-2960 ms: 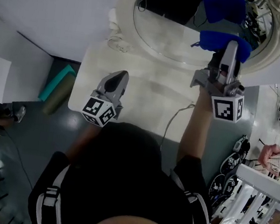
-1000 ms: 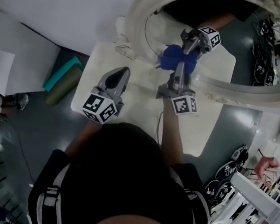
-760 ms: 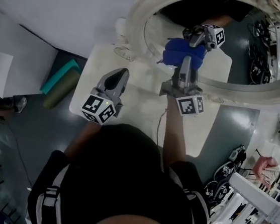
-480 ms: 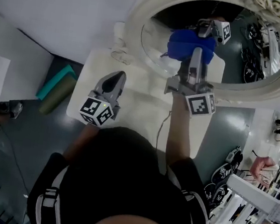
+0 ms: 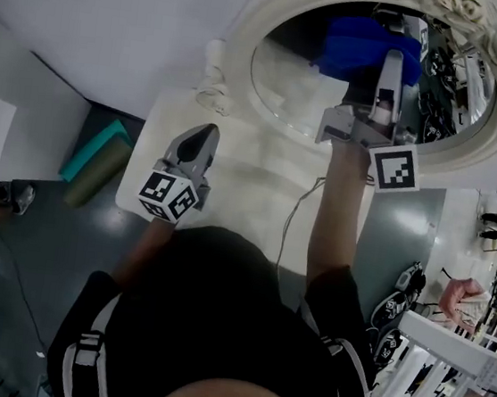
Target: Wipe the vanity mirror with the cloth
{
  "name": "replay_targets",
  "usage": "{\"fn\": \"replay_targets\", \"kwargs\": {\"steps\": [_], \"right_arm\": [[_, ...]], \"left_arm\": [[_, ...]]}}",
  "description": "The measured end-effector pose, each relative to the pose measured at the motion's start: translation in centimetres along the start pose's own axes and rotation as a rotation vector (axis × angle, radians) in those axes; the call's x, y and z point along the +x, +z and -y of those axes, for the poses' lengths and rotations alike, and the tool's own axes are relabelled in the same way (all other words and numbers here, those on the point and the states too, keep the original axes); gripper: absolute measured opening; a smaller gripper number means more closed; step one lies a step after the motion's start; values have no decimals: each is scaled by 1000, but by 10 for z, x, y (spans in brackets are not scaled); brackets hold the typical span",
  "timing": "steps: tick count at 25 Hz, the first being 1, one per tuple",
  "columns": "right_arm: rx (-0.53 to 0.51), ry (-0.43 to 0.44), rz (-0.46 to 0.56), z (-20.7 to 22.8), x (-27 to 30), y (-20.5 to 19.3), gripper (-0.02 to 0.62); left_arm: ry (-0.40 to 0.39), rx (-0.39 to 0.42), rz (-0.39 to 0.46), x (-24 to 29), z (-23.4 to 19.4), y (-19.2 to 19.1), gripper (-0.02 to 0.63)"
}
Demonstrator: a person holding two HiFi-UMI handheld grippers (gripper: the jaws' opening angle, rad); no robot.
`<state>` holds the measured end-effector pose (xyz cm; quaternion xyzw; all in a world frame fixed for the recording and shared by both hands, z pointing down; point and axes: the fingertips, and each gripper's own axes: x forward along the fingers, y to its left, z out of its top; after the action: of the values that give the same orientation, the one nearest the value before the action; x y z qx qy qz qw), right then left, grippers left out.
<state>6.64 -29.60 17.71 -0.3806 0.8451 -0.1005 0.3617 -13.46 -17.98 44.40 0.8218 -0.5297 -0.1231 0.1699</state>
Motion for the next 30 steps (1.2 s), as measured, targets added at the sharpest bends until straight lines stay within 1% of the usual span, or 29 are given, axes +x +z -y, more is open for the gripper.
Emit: {"fn": "replay_targets", "kwargs": {"steps": [5,7,10,12,18,23,27,30], "right_arm": [[3,18,4,-10,18,24,26],[23,20,8,-13,23,34,26],[53,25,13,-18,30,45,26],[68,27,18,-21,34,50,26],[93,20,14,-23,38,57,26],[89,36,15,-29,43,62,26],[67,46,11,-32,27,56,28],[53,48,-10,-32,6,44,29]], "left_arm": [[5,-3,7,-4,2,2,9],[4,-10,8,-5,3,1,9],[-8,-46,16,-8,5,4,9],[-11,-47,19,-9,6,5,9],[-6,-49,31,-15,7,8,9],[-4,-43,35,-19,10,9,9],[3,-39,21,-22,10,4,9],[9,-40,12,-25,10,1,9]]}}
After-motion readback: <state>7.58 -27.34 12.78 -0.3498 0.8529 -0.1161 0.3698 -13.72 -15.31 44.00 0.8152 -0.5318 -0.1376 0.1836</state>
